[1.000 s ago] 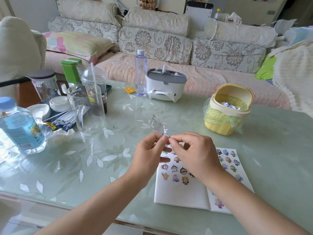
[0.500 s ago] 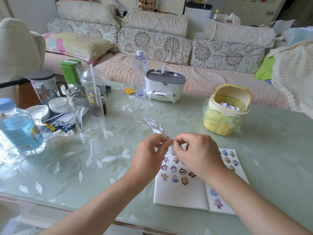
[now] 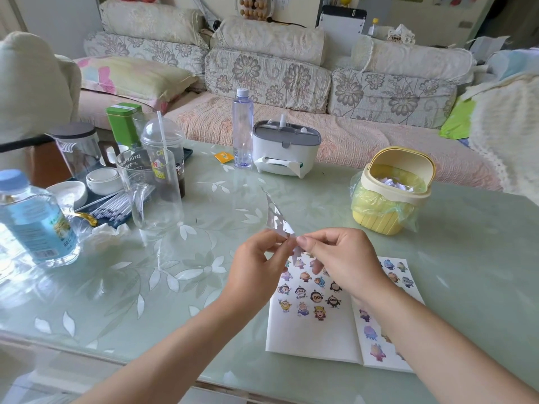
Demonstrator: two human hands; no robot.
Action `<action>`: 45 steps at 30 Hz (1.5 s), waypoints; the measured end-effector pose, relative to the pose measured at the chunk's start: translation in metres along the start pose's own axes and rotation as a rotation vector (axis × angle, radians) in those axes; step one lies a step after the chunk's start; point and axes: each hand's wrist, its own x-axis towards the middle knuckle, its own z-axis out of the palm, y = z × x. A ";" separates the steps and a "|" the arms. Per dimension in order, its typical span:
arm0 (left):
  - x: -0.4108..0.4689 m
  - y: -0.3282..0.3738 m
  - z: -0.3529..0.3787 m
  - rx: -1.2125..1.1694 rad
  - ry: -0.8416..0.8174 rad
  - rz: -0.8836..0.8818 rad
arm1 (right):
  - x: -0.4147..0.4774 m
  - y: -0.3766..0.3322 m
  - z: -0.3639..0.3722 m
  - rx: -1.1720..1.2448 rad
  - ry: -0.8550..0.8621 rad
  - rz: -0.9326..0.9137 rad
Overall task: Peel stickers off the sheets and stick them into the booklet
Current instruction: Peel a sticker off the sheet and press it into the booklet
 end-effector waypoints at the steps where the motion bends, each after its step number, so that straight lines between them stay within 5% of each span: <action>1: 0.001 -0.001 -0.001 0.019 0.001 0.020 | 0.000 0.000 -0.001 -0.010 -0.003 0.002; 15: -0.004 -0.004 0.017 -0.080 0.069 -0.099 | -0.004 0.007 0.020 -0.386 0.331 -0.109; 20: 0.008 -0.006 0.006 -0.020 0.003 -0.224 | 0.010 0.027 0.003 -0.768 0.501 -0.623; 24: 0.023 -0.009 -0.020 0.156 0.283 -0.263 | 0.027 0.049 -0.010 -0.920 0.352 -0.919; 27: 0.025 -0.018 -0.036 0.358 0.337 -0.087 | 0.031 0.066 -0.002 -0.975 0.230 -0.967; 31: 0.026 -0.032 -0.036 0.685 0.077 0.307 | 0.030 0.079 0.012 -0.991 0.073 -1.011; 35: 0.022 -0.055 -0.030 0.806 -0.403 0.263 | 0.028 0.083 0.020 -0.929 0.049 -0.981; 45: 0.020 -0.077 -0.030 1.006 -0.472 0.331 | 0.021 0.090 0.033 -0.856 0.109 -0.667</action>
